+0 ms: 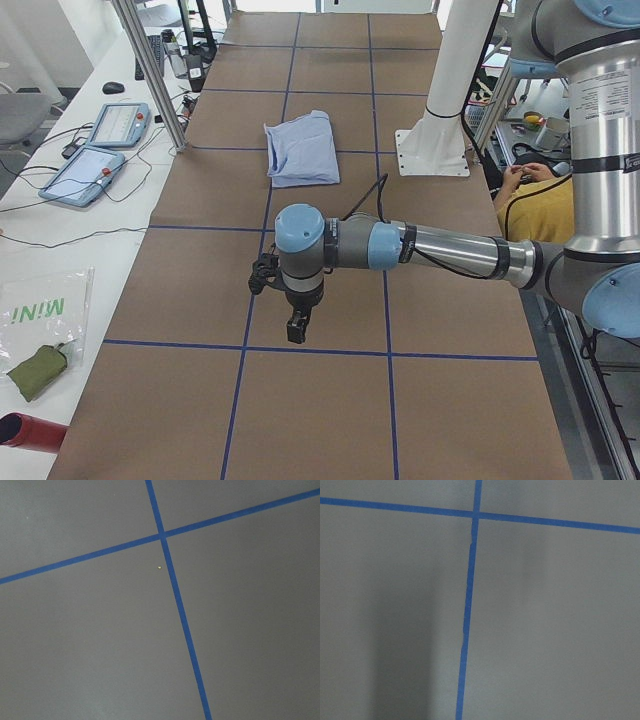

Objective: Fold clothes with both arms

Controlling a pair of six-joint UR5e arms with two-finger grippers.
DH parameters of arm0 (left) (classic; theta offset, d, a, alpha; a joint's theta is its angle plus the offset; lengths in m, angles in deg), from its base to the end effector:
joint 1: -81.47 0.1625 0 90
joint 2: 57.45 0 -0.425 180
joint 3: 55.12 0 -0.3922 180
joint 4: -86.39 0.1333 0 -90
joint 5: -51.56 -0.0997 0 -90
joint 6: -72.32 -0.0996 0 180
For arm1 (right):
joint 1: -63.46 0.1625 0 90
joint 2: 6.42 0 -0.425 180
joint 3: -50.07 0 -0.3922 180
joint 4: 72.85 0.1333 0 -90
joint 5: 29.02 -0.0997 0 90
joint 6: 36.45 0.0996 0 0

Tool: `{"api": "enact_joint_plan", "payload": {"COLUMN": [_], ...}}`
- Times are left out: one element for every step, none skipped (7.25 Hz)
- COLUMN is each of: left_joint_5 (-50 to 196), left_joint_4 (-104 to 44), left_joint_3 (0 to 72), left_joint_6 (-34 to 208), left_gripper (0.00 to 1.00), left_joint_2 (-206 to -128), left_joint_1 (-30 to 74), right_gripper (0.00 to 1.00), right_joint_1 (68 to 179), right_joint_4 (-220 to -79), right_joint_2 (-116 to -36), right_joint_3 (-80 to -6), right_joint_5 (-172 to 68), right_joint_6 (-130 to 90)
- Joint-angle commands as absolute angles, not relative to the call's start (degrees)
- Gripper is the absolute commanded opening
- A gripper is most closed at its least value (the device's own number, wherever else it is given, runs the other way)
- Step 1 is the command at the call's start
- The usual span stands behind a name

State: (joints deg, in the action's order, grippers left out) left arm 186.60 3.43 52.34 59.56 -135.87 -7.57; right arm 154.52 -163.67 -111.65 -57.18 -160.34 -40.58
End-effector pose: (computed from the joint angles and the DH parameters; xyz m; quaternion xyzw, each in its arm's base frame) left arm -0.0561 -0.4041 0.6111 0.0301 0.3819 0.1065 0.9175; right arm 0.0746 -0.3802 0.6314 0.0258 -0.3520 -0.0288 0.9352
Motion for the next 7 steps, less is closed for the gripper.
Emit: {"api": "enact_joint_plan", "payload": {"left_joint_5": [190.3, 190.3, 190.3, 190.2, 190.3, 190.3, 190.1], "left_joint_4": [3.2, 2.5, 1.8, 1.8, 1.3, 1.1, 1.0], "left_joint_3": [52.8, 52.8, 52.3, 52.1, 52.3, 51.9, 51.8], "left_joint_6": [59.9, 60.2, 60.3, 60.3, 60.1, 60.1, 60.0], "left_gripper": [1.00, 1.00, 1.00, 1.00, 1.00, 1.00, 1.00], "left_joint_2": [-135.2, -135.6, -137.2, -137.3, -137.3, -137.2, -137.2], "left_joint_1": [-7.7, -7.7, -10.3, -11.4, -12.5, -12.7, -12.7], "right_gripper": [1.00, 1.00, 1.00, 1.00, 1.00, 1.00, 1.00], "right_joint_1": [154.5, 154.5, 154.5, 154.6, 154.6, 154.6, 154.6], "right_joint_4": [-163.3, -163.2, -162.4, -159.5, -156.9, -155.0, -155.3], "right_joint_2": [-111.6, -111.6, -111.7, -112.2, -113.2, -113.6, -113.6], "right_joint_3": [-57.0, -57.0, -56.9, -56.6, -55.9, -55.4, -55.6], "right_joint_5": [-160.4, -160.3, -160.5, -163.6, -163.7, -163.3, -163.1], "right_joint_6": [-40.6, -40.5, -40.7, -41.0, -41.1, -41.3, -41.0]}}
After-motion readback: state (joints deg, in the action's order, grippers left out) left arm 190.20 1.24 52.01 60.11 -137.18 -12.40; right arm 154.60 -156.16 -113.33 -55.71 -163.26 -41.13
